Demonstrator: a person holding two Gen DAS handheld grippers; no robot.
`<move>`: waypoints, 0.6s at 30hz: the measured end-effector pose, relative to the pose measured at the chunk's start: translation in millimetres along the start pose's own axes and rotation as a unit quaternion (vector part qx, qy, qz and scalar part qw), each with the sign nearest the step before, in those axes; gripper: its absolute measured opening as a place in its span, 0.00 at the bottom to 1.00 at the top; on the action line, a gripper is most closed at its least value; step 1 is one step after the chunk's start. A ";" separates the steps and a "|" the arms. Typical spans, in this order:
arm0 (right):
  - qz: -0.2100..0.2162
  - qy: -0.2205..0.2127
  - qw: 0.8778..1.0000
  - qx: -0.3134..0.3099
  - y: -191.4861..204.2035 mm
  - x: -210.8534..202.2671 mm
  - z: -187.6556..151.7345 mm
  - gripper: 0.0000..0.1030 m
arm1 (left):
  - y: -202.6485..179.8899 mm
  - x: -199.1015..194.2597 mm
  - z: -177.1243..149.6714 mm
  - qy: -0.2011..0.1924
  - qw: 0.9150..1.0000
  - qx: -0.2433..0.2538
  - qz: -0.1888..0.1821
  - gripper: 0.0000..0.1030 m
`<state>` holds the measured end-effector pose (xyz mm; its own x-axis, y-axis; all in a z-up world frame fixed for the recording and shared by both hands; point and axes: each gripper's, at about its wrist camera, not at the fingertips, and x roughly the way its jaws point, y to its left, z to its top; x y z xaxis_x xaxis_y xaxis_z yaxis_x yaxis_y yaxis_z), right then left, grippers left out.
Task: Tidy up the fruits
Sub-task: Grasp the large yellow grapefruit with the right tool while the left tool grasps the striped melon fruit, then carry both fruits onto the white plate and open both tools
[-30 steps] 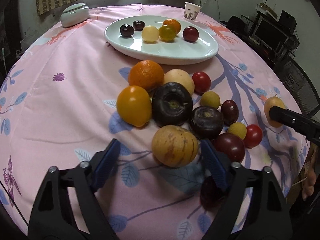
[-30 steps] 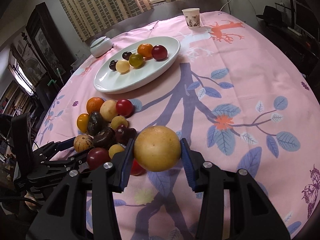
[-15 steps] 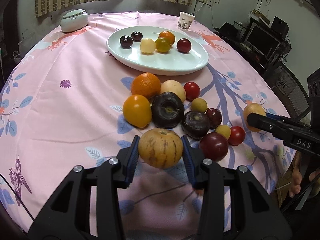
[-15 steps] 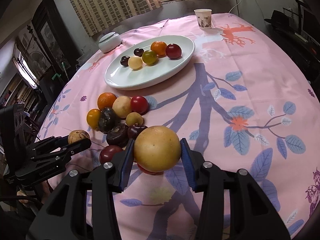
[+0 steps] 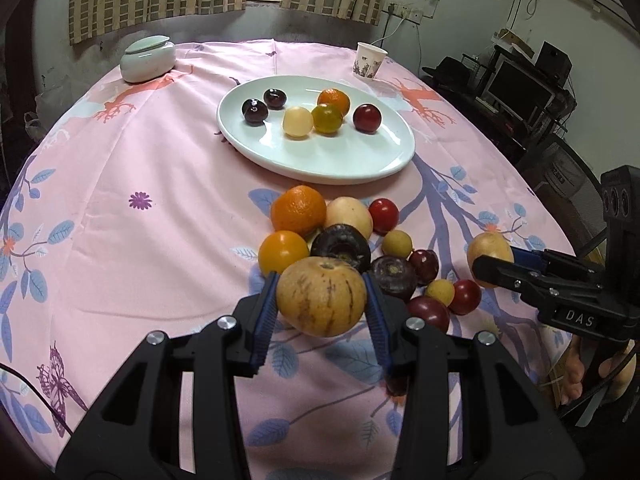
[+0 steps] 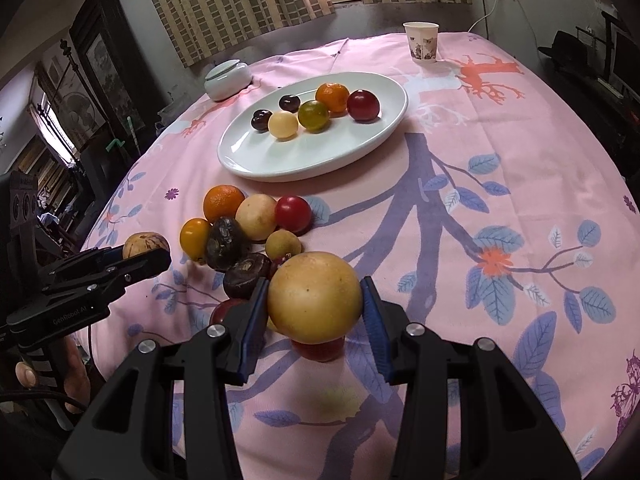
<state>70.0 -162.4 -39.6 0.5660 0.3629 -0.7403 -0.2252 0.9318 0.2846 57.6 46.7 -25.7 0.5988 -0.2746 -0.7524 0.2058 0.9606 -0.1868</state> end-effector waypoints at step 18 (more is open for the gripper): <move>-0.048 -0.031 0.994 -0.094 28.7 33.3 115.2 0.44 | 25.7 51.9 152.1 -0.014 0.999 -0.004 0.053 0.41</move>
<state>173.8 -123.0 14.0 0.6391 0.2774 -0.7174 -0.3089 0.9467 0.0908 211.7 50.6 26.5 0.6383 -0.1733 -0.7500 0.1352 0.9844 -0.1124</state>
